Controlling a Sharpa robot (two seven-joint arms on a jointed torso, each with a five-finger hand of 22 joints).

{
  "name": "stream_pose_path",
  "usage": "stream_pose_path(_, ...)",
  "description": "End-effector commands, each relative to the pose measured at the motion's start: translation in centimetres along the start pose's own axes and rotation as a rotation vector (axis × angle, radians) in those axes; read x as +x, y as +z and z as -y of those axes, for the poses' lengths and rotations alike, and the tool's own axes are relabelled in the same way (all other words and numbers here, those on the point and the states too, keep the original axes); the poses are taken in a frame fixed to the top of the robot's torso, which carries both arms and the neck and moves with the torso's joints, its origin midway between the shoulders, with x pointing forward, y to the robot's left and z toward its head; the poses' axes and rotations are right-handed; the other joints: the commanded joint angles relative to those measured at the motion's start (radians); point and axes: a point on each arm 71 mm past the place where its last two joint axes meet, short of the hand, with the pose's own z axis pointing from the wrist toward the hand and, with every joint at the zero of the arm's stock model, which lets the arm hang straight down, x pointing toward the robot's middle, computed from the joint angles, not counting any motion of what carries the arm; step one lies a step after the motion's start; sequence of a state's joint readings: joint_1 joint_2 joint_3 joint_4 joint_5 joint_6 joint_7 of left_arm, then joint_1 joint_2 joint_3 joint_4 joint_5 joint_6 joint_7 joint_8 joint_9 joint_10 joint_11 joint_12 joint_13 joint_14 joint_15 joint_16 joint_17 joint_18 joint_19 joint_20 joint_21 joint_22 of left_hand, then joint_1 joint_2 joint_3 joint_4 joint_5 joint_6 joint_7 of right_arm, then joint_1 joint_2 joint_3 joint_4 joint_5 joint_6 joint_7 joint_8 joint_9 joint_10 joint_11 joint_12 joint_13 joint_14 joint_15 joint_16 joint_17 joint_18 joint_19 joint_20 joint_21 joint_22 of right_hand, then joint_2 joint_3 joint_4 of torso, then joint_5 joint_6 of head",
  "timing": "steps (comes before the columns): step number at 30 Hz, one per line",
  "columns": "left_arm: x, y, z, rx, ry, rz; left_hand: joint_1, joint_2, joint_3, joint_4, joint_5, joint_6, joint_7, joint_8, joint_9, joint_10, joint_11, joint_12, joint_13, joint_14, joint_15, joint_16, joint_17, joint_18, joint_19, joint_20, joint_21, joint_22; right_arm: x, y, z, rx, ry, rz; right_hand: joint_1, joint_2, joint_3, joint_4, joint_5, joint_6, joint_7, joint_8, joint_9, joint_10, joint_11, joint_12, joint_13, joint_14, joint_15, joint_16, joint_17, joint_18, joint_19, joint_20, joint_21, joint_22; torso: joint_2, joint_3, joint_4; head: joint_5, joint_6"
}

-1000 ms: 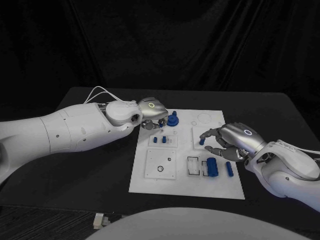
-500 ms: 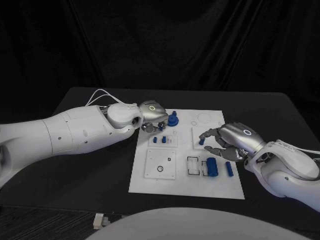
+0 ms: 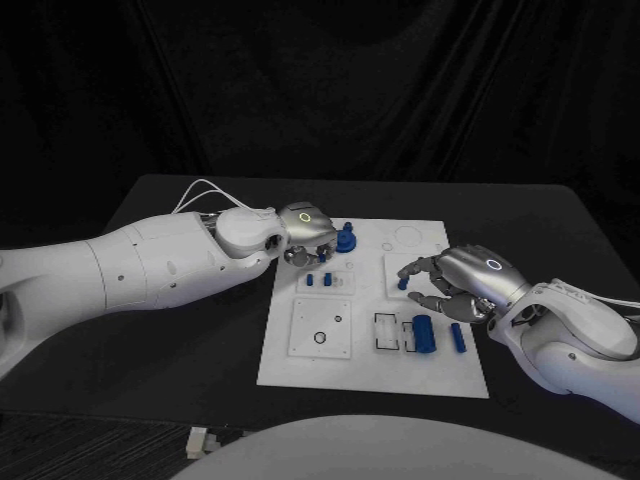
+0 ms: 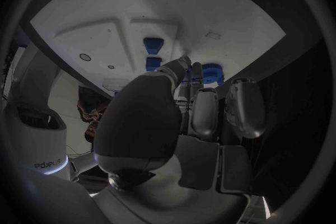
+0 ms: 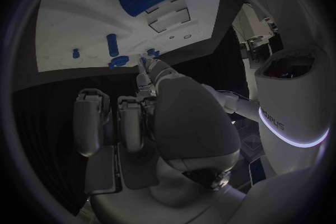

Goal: Assemble the parts on the task board

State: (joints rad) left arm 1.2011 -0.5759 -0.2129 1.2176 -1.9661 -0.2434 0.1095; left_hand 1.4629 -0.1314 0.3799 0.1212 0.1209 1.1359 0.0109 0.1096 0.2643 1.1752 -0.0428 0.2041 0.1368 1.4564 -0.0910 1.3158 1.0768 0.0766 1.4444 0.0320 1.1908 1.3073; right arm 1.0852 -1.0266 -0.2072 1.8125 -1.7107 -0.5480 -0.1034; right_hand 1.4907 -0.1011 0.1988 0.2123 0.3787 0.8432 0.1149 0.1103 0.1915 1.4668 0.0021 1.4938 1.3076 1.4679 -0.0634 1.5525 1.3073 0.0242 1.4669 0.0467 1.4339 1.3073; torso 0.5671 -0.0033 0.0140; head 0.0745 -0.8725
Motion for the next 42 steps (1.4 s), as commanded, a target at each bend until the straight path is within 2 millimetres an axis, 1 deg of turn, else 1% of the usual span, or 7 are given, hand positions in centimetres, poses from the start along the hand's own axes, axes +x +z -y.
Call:
stream_pose_path(1, 0.14, 0.11, 0.25, 0.007, -0.003, -0.010, -0.007, 0.002, 0.006, 0.002, -0.001, -0.005, 0.002, 0.005, -0.001, 0.006, 0.004, -0.005, -0.001, -0.003, -0.002, -0.005, -0.001, -0.001, -0.004, -0.005, -0.002, 0.162, 0.09, -0.04, 0.07, 0.014, -0.001, -0.003, 0.007, -0.002, 0.006, -0.001, 0.005, 0.008, 0.001, 0.003, -0.001, 0.031, 0.009, -0.007, 0.136, 0.091, 0.009, -0.006, 0.210, 0.013, 0.031, 0.008, -0.006, 0.214, 0.000, -0.0003, 0.0000, 0.000, 0.000)
stream_pose_path(9, 0.26, 0.27, 0.44, 0.015, -0.005, -0.020, -0.007, 0.002, 0.006, 0.002, -0.001, -0.005, 0.002, 0.005, -0.001, 0.007, 0.004, -0.006, -0.001, -0.004, -0.002, -0.006, -0.003, 0.000, -0.005, -0.005, -0.005, 0.162, 0.11, -0.02, 0.06, 0.013, -0.001, -0.004, 0.008, -0.002, 0.007, -0.001, 0.005, 0.008, 0.001, 0.002, -0.002, 0.030, 0.008, -0.007, 0.135, 0.091, 0.009, -0.006, 0.210, 0.013, 0.031, 0.008, -0.006, 0.214, -0.001, -0.0002, 0.0002, -0.002, 0.000)
stream_pose_path(34, 0.61, 0.61, 0.81, 0.026, -0.010, -0.041, -0.009, -0.001, 0.006, 0.000, 0.001, -0.011, 0.000, 0.001, -0.003, 0.009, 0.003, -0.011, -0.001, -0.010, -0.001, -0.015, -0.017, 0.002, -0.010, -0.005, -0.017, 0.159, 0.16, 0.01, 0.09, 0.015, -0.001, -0.007, 0.008, -0.002, 0.007, -0.001, 0.005, 0.006, 0.001, 0.001, -0.003, 0.030, 0.008, -0.008, 0.134, 0.091, 0.009, -0.006, 0.210, 0.013, 0.031, 0.009, -0.007, 0.213, -0.001, -0.0003, -0.0001, 0.000, 0.000)
stream_pose_path(36, 0.73, 0.62, 0.79, 0.023, -0.012, -0.057, -0.016, -0.008, 0.007, 0.003, -0.003, -0.051, -0.006, -0.020, -0.012, -0.009, 0.001, -0.027, -0.006, -0.020, 0.000, -0.031, -0.043, 0.004, -0.017, -0.004, -0.035, 0.155, 0.16, 0.00, 0.09, 0.015, -0.001, -0.007, 0.008, -0.002, 0.007, -0.001, 0.005, 0.006, 0.001, 0.001, -0.003, 0.030, 0.008, -0.008, 0.134, 0.091, 0.009, -0.006, 0.210, 0.013, 0.031, 0.009, -0.007, 0.213, -0.001, -0.0003, -0.0001, -0.001, 0.000)
stream_pose_path(37, 0.82, 0.62, 0.77, 0.021, -0.013, -0.066, -0.026, -0.015, 0.008, 0.009, -0.010, -0.094, -0.013, -0.042, -0.023, -0.024, 0.002, -0.040, -0.011, -0.024, 0.000, -0.037, -0.050, 0.005, -0.019, -0.004, -0.039, 0.154, 0.16, 0.00, 0.09, 0.015, -0.001, -0.007, 0.008, -0.002, 0.007, -0.001, 0.005, 0.006, 0.001, 0.001, -0.003, 0.030, 0.008, -0.008, 0.134, 0.091, 0.009, -0.006, 0.210, 0.013, 0.031, 0.009, -0.007, 0.213, -0.001, -0.0002, -0.0001, -0.002, 0.000)
stream_pose_path(39, 0.96, 0.61, 0.73, 0.019, -0.014, -0.081, -0.033, -0.022, 0.010, 0.013, -0.014, -0.123, -0.018, -0.049, -0.029, -0.033, 0.004, -0.049, -0.014, -0.026, 0.000, -0.040, -0.054, 0.006, -0.021, -0.005, -0.043, 0.153, 0.16, -0.01, 0.10, 0.015, -0.001, -0.006, 0.008, -0.002, 0.007, -0.001, 0.005, 0.006, 0.001, 0.001, -0.003, 0.030, 0.008, -0.008, 0.134, 0.091, 0.009, -0.006, 0.210, 0.013, 0.031, 0.009, -0.007, 0.213, -0.001, -0.0001, -0.0002, -0.002, 0.000)
stream_pose_path(42, 1.12, 0.55, 0.66, 0.013, -0.016, -0.096, -0.045, -0.035, 0.018, 0.022, -0.032, -0.191, -0.035, -0.048, -0.047, -0.054, -0.002, -0.068, -0.020, -0.029, -0.001, -0.045, -0.061, 0.007, -0.024, -0.004, -0.052, 0.152, 0.14, -0.03, 0.10, 0.015, -0.001, -0.005, 0.009, -0.002, 0.008, -0.001, 0.005, 0.004, 0.000, 0.000, -0.004, 0.029, 0.008, -0.008, 0.133, 0.091, 0.009, -0.006, 0.209, 0.013, 0.031, 0.009, -0.007, 0.213, -0.001, -0.0003, 0.0002, -0.003, 0.000)
